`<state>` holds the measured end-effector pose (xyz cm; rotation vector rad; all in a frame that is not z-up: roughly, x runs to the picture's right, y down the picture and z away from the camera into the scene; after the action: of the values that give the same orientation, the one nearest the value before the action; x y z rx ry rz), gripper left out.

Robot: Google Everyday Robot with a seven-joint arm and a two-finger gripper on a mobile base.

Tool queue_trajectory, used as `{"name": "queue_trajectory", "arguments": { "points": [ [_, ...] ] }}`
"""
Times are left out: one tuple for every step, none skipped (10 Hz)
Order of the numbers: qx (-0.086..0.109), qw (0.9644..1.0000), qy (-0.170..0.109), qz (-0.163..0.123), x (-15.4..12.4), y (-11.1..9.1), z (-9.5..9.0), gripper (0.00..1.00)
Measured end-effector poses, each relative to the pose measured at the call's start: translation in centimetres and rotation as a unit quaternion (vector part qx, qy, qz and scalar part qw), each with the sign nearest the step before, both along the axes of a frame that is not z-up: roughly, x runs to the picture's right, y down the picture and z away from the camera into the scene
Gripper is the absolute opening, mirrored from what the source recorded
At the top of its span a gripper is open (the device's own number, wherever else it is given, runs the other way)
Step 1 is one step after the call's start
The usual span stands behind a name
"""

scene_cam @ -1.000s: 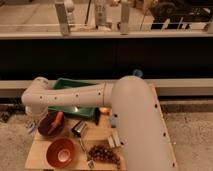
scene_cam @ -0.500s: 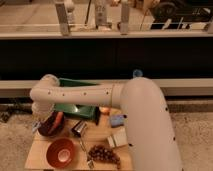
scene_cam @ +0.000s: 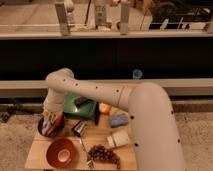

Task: Place towel in purple bowl

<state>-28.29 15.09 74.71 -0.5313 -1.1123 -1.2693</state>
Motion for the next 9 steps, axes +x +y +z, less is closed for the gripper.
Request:
{"name": "queue_trajectory", "arguments": {
  "points": [
    [-0.025, 0.9985, -0.035, -0.035, 0.5, 0.9, -0.4, 0.5],
    [-0.039, 0.9955, -0.056, -0.065, 1.1, 1.8, -0.9, 0.62],
    [-0.038, 0.9954, -0.055, -0.069, 1.2, 2.1, -1.0, 0.72],
    [-0.026, 0.9967, -0.043, -0.064, 1.4, 1.9, -0.9, 0.77],
    [0.012, 0.9986, -0.019, -0.047, 1.5, 1.4, -0.5, 0.8],
    [0.049, 0.9983, 0.001, -0.03, 1.5, 0.8, -0.4, 0.8],
    [0.077, 0.9967, 0.017, -0.016, 1.6, 0.4, -0.4, 0.8],
    [0.112, 0.993, 0.036, 0.002, 1.4, -0.1, -0.4, 0.8],
    [0.129, 0.9904, 0.046, 0.017, 1.3, -0.5, -0.5, 0.8]
  ]
}}
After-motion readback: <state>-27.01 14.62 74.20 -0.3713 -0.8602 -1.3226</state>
